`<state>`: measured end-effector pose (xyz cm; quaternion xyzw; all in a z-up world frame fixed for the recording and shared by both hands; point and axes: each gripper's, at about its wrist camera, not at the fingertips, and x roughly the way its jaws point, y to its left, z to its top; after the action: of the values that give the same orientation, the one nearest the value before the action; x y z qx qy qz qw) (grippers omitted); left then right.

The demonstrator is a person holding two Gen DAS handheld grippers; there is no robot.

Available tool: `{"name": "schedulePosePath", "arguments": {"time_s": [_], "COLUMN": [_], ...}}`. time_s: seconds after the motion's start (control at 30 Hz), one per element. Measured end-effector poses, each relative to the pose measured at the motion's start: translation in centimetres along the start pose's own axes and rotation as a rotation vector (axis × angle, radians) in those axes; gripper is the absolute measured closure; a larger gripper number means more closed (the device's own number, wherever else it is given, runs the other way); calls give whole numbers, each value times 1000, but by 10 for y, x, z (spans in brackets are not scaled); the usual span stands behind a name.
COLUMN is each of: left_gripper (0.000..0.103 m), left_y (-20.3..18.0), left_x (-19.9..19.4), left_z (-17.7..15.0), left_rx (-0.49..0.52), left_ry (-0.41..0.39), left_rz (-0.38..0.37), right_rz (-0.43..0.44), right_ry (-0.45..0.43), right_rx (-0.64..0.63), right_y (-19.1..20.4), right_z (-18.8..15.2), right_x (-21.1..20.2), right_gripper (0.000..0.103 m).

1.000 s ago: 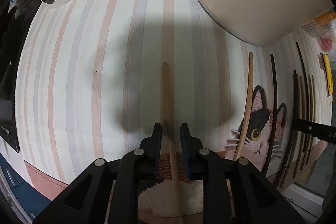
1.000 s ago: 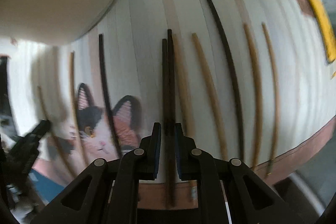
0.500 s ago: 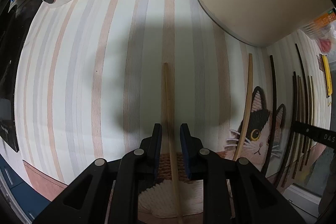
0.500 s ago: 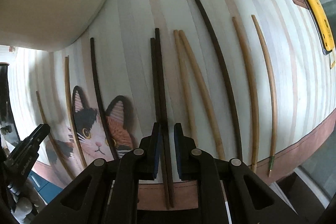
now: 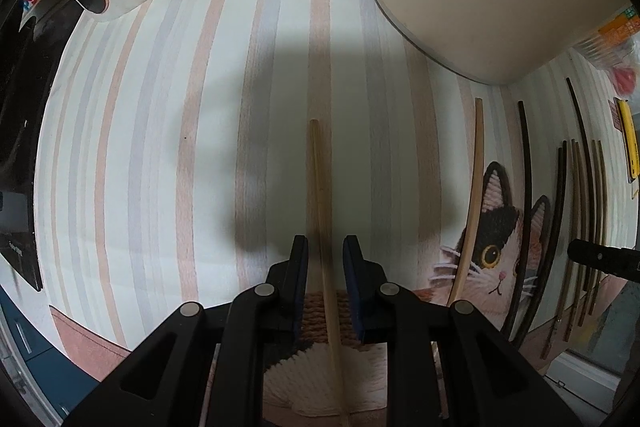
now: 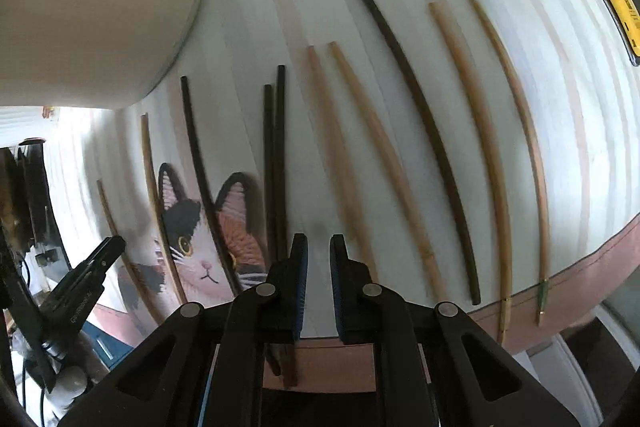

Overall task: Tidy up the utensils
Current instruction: 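Lift the wooden chopstick with the left tool while the right tool lifts the dark chopstick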

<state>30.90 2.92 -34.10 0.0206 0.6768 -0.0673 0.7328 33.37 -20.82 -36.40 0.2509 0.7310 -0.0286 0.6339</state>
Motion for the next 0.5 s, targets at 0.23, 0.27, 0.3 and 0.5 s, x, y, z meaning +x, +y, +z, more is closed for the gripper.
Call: {"name": "schedulePosePath", "arguments": {"time_s": [0.23, 0.27, 0.3, 0.5], "left_gripper": [86, 86, 86, 86], "left_y": [-4, -4, -4, -3], "left_x": [2, 2, 3, 2], "left_z": [-3, -4, -4, -5], "left_rx": [-1, -1, -2, -2], "left_ry": [-7, -8, -8, -12], "left_rz": [4, 4, 5, 6], "right_rz": [7, -4, -16, -184], "right_ry": [1, 4, 7, -6], "right_rx": [-33, -45, -53, -118], "right_y": [12, 17, 16, 27], "right_z": [-1, -2, -3, -7], "right_x": [6, 10, 14, 14], "right_gripper": [90, 90, 89, 89]}}
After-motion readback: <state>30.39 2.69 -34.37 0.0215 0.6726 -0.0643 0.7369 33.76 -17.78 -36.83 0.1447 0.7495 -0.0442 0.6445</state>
